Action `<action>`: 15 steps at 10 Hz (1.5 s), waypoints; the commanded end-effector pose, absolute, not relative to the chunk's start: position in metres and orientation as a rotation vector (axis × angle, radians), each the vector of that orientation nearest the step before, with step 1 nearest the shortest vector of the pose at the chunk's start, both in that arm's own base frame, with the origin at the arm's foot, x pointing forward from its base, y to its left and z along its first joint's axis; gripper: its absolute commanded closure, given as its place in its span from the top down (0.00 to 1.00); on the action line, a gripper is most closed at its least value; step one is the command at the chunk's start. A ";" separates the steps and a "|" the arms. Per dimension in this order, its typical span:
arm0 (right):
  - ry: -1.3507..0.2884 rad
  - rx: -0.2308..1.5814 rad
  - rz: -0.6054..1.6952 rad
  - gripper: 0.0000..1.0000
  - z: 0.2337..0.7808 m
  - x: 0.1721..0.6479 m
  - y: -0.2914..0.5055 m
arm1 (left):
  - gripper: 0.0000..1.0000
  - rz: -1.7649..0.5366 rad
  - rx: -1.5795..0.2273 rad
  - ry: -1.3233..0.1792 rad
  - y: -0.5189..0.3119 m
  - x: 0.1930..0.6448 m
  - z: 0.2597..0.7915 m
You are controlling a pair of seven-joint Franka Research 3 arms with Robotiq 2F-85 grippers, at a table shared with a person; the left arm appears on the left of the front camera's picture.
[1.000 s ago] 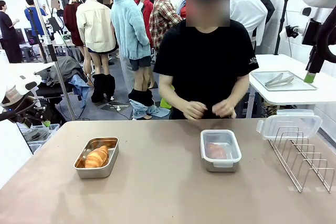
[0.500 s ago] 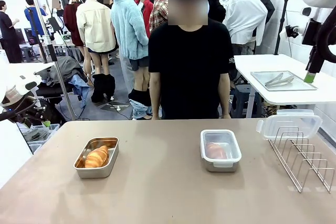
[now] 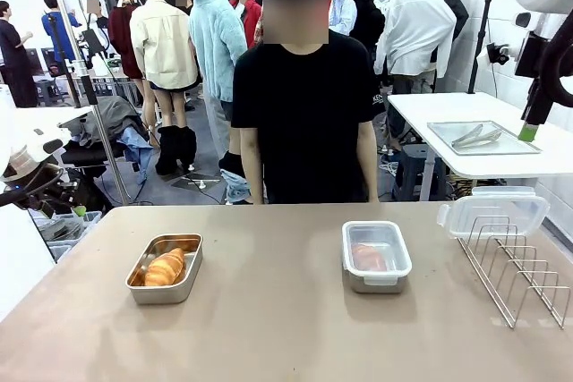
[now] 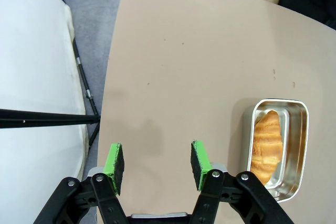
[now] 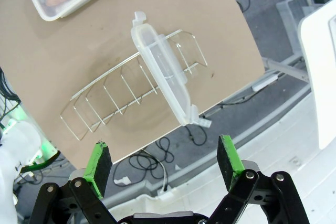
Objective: Place the bread in airtight containers.
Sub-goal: Pick up one Airtight Container lid and hand it to the human.
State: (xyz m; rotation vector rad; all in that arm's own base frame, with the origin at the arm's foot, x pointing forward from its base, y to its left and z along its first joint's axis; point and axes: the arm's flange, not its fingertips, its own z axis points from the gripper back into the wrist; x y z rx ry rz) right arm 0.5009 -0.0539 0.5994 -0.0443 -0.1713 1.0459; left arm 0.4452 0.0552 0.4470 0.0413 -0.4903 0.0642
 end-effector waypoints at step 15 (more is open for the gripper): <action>0.061 0.029 1.423 1.00 0.487 0.563 -0.026 | 0.67 0.078 0.053 -0.492 0.055 0.445 0.448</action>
